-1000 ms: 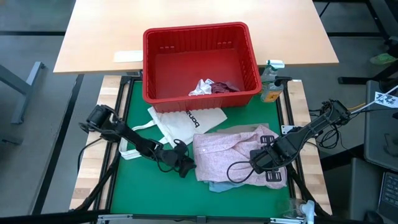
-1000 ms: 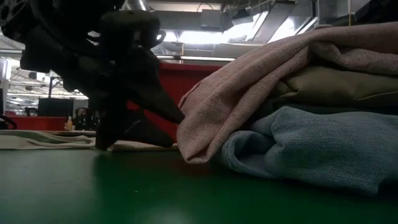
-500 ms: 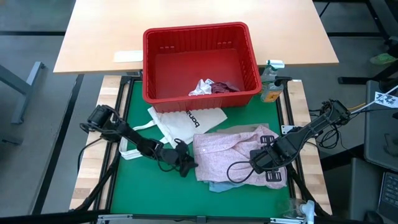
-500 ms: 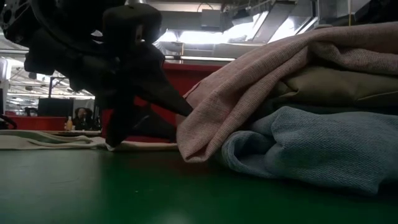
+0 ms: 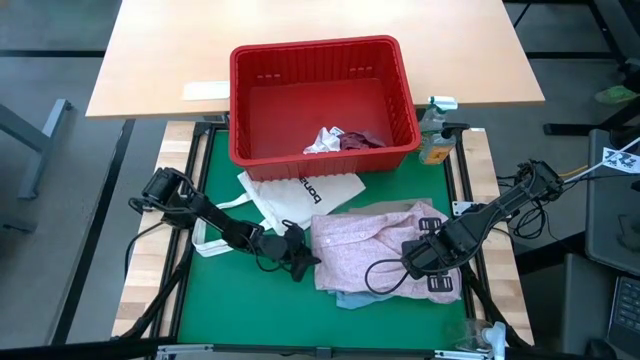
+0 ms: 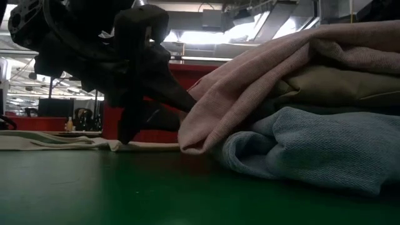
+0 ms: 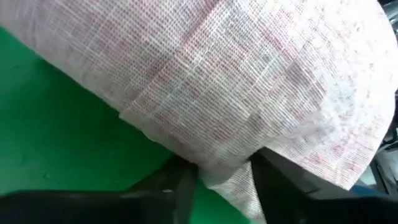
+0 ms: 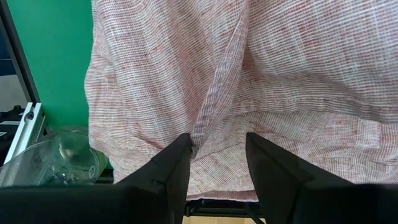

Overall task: Fold laundry
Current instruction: Fold the pink shirt

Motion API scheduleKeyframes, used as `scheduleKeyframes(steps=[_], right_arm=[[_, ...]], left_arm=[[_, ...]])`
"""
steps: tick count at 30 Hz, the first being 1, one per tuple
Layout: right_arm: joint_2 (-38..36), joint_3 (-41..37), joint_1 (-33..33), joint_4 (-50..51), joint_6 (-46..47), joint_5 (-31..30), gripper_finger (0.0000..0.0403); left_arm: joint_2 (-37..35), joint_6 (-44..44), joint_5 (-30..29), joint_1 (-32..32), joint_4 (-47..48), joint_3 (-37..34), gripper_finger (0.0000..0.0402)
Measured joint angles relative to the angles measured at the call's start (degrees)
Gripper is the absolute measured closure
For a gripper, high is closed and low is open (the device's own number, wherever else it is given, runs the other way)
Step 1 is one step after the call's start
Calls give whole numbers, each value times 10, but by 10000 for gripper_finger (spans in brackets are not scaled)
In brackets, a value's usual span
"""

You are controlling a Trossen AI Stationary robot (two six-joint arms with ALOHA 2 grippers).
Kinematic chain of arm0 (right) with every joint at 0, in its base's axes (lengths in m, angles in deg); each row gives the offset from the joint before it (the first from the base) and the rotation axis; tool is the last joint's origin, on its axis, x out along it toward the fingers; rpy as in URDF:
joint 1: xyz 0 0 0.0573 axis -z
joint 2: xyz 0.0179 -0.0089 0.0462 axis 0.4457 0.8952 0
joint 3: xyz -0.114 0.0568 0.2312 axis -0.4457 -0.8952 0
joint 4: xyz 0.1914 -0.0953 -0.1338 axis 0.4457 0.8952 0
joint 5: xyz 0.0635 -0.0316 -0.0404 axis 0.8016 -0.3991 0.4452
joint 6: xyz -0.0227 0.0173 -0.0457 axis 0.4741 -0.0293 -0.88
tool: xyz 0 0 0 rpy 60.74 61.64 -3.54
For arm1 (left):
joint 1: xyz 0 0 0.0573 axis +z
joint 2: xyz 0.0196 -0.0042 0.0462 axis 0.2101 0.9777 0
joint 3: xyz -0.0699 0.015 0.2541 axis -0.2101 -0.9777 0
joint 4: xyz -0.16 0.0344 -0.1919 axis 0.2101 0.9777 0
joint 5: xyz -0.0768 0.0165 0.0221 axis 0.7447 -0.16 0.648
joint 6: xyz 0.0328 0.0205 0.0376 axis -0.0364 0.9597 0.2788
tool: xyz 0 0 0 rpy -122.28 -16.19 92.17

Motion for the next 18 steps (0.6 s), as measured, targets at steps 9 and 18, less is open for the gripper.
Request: scheduleKeyframes(steps=[9,18], right_arm=[[0,0,0,0,0,0,246],[0,0,0,-1,0,0,246]], left_arm=[[-26,13,2,-1,3,0,390],[-161,11,15,-24,186,0,398]])
